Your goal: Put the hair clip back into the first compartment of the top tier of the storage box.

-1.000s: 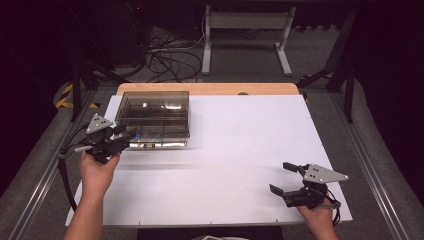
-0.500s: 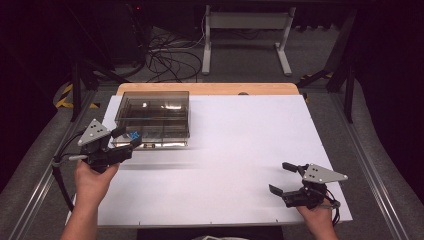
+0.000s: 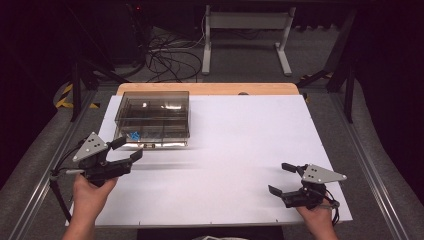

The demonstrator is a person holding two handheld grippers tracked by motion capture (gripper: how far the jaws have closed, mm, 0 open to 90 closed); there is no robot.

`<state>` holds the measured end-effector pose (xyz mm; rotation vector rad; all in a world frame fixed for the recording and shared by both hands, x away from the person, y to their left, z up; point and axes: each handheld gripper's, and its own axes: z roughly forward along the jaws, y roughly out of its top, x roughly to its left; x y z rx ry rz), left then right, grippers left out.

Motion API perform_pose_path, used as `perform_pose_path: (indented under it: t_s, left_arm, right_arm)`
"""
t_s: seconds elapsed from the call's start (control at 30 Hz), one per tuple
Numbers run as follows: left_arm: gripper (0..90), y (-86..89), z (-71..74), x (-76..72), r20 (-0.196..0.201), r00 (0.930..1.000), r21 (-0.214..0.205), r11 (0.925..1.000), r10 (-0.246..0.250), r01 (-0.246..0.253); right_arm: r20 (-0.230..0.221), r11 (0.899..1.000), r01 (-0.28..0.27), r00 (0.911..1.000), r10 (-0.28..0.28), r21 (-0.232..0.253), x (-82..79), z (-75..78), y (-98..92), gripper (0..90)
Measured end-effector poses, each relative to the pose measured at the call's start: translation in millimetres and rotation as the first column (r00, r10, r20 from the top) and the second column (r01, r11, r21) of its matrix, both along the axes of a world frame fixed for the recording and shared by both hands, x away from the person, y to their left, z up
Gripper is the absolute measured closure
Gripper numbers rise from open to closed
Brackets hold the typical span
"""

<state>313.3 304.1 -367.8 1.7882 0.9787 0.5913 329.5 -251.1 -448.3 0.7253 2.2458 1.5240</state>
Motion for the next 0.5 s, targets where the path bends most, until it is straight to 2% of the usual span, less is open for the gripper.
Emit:
perform_pose_path:
  t_s: [0.23,0.5]
  left_arm:
    - [28.0,-0.7,-22.2,-9.7,-0.014,0.9997,0.012,0.9997,-0.020,0.021]
    - [27.8,3.4,-45.2,-19.7,0.006,0.9997,-0.029,0.9993,-0.025,0.025]
  right_arm:
    - [0.001,1.000,0.002,1.0000,-0.002,0.000,-0.3,-0.1,-1.1,9.6]
    - [0.001,1.000,-0.001,1.0000,0.001,-0.001,-0.5,-0.2,-0.3,9.5]
